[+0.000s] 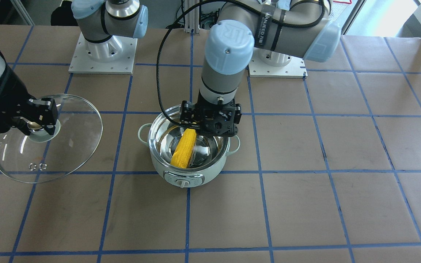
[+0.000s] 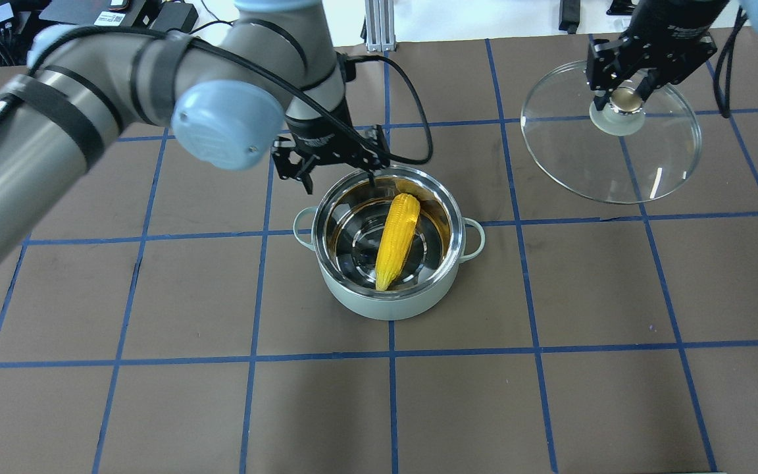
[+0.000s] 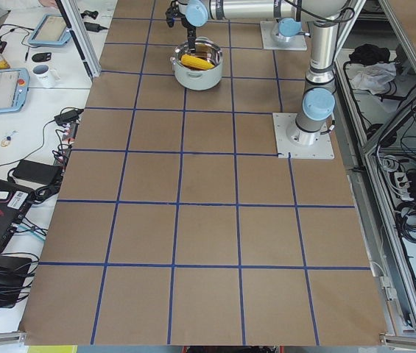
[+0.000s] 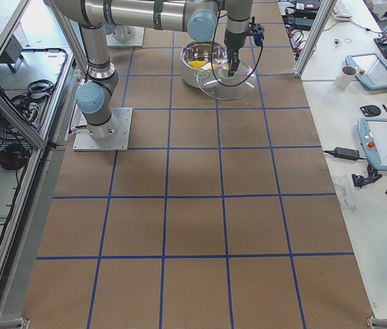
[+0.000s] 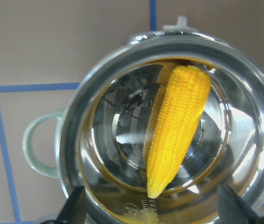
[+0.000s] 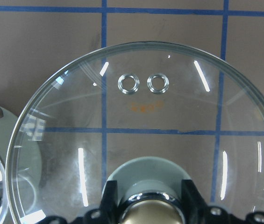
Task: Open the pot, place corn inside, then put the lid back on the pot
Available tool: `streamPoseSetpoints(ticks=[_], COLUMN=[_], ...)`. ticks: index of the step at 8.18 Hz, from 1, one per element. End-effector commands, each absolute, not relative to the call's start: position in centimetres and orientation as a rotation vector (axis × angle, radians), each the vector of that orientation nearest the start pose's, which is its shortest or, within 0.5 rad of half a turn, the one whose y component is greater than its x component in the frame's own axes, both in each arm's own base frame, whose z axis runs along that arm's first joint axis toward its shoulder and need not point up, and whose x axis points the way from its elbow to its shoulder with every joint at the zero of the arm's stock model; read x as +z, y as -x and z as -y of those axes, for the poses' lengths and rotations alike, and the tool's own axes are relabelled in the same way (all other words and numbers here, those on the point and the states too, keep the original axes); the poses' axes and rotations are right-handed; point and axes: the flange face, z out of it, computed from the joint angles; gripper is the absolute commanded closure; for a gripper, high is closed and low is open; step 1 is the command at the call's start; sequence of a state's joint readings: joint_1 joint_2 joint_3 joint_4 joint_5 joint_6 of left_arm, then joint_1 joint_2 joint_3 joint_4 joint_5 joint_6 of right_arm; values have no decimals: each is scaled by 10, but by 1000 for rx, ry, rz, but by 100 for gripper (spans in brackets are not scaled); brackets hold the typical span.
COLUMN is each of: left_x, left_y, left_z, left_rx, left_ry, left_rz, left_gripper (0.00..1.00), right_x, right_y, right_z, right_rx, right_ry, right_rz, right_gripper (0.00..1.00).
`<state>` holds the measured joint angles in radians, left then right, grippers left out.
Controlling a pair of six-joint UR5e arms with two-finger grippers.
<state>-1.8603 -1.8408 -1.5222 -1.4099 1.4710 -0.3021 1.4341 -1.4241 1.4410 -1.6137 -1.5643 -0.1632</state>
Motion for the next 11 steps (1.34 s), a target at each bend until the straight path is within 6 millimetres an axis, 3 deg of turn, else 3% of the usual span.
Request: streamPoseSetpoints(ticks=[1,3,5,6,7,9,10,11], left_x=[429,436,443,461,480,513,529,532], left_y=[193,120,81,81,82,89,93,97], left_z=[575,592,595,586,575,546,531,526], left_rx=[32,-5,-17,-66,-115,-168,-195,-204], left_ry=[146,36,57,52,54,43,63,76], left_rz=[-3216,-3075,-3068,-3069,-3067,-3064,-3084,-3107], left_gripper=[0,0,0,0,0,0,0,0], right_x=[481,471,448,435,417,384,377,375], right_y=[-137,-218,-289,-327,-349,-367,-369,-371], right_z=[559,544,530,519,510,495,493,494], right_rx=[-65,-101,-100,-101,-60,-30,-48,-57], right_ry=[-2,-67,-84,-10,-36,-103,-127,-157], right_rz=[-3139,-3126,-3117,-3117,-3125,-3130,-3122,-3111], right_gripper=[82,82,82,82,82,82,82,82])
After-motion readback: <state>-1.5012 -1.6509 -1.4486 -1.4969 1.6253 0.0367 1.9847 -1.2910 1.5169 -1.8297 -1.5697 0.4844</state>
